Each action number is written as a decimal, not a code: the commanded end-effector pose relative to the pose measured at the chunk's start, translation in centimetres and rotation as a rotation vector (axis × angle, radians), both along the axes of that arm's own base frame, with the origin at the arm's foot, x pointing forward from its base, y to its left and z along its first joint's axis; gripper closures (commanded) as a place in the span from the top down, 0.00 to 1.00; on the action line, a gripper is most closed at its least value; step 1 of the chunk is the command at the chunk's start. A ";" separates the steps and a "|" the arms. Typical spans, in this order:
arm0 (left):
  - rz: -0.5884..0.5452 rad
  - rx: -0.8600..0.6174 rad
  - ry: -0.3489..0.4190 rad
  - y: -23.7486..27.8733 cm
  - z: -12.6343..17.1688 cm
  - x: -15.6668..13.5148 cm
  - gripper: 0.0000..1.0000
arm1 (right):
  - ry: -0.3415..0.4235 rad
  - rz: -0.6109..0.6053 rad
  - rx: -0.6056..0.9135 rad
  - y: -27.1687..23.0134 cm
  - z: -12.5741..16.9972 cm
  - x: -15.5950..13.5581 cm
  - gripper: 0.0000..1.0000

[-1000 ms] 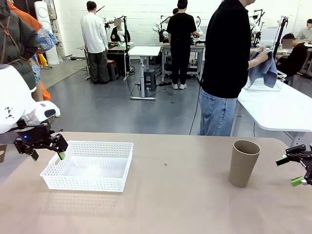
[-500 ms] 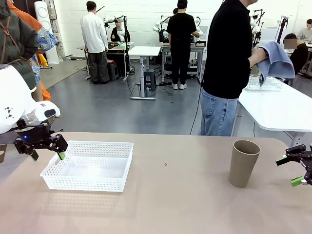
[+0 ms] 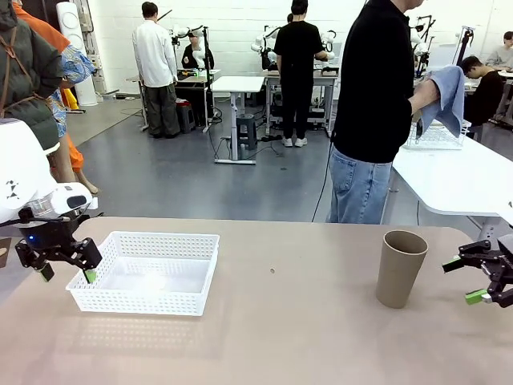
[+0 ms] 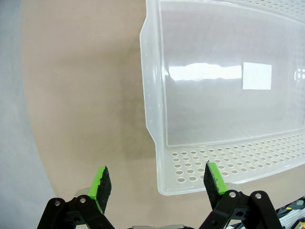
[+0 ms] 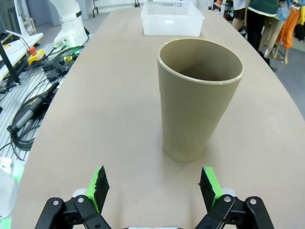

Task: Clean and organize the cups into the basket.
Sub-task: Pick up the Organizing basket and move it to the center of the table, then pick up the Reusable plastic cup from the right side of the table and place it inside the Organizing basket.

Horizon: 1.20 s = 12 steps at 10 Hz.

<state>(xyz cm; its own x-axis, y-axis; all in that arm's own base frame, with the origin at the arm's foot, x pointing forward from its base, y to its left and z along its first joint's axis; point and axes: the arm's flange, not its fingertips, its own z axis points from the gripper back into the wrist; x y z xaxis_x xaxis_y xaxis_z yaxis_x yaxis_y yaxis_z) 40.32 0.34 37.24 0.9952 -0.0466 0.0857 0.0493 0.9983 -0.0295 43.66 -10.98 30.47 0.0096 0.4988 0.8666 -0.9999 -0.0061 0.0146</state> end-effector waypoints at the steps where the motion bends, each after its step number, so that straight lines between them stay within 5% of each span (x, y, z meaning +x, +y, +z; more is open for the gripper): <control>1: -0.041 0.029 0.010 -0.1 -0.2 -0.1 1.00 | 0.039 -0.024 0.034 0.6 -1.0 2.2 1.00; 6: -0.016 0.035 0.052 -1.6 -1.5 0.3 1.00 | 0.095 -0.030 0.055 3.1 -4.1 5.9 1.00; 12: 0.023 0.084 0.053 -3.3 -3.5 2.1 1.00 | 0.086 0.002 0.094 5.4 -4.8 6.8 1.00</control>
<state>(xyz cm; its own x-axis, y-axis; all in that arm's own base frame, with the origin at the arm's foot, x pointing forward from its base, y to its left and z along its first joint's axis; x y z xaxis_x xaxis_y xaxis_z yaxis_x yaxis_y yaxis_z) 41.72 -2.48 33.99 0.9991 -0.0365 0.0219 0.0362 0.9993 0.0099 49.82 -6.35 25.79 0.0830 0.4311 0.8985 -0.9947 -0.0188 0.1010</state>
